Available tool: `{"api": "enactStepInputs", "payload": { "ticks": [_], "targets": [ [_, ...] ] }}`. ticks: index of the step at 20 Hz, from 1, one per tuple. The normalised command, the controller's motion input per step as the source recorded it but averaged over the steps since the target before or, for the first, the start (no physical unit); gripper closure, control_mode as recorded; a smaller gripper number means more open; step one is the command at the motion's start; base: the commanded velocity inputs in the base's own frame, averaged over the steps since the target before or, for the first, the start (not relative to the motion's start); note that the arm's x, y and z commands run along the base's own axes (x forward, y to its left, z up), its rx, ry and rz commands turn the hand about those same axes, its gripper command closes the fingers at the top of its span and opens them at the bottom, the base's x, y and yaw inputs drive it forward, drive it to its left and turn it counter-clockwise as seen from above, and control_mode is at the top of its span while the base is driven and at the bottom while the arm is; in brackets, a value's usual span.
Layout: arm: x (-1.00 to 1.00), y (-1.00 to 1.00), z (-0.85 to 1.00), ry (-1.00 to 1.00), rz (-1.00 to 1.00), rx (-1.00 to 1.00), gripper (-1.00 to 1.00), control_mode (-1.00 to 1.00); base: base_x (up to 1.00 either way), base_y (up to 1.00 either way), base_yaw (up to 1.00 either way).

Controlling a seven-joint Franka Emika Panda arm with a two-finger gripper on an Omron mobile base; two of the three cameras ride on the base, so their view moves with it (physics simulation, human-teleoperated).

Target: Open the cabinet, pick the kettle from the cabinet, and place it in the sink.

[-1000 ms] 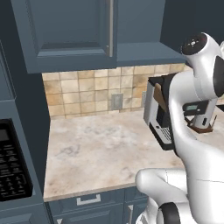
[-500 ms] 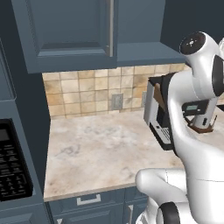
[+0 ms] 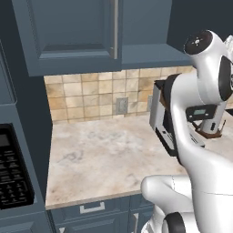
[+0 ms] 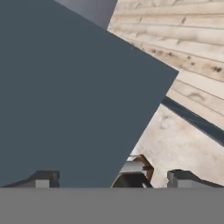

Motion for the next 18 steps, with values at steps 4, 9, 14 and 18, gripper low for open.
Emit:
{"api": "enactStepInputs", "payload": {
  "ticks": [4, 9, 14, 18],
  "targets": [
    [-0.17, 0.31, 0.16, 0.13, 0.18, -0.04, -1.00, -1.00, 0.00, 0.00, 0.00],
    [-0.19, 0.34, 0.15, 0.14, 0.22, -0.10, -1.00, -1.00, 0.00, 0.00, 0.00],
    [-0.21, 0.37, 0.17, 0.10, 0.29, -0.20, -1.00, -1.00, 0.00, 0.00, 0.00],
    [-0.24, 0.36, 0.16, 0.08, 0.36, -0.25, -1.00, -1.00, 0.00, 0.00, 0.00]
  ]
}}
